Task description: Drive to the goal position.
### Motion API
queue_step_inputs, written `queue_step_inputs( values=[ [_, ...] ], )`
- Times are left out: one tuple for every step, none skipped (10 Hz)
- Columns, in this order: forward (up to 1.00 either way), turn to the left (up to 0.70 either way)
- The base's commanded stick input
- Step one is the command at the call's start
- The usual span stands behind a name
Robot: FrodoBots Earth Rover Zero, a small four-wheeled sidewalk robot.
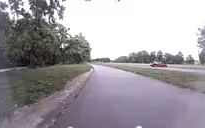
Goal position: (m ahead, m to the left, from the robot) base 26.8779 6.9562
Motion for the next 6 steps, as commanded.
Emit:
queue_step_inputs(
  values=[
    [0.07,-0.01],
    [0.08,-0.01],
    [0.08,-0.01],
    [0.08,0.00],
    [0.08,0.00],
    [0.24,-0.01]
  ],
)
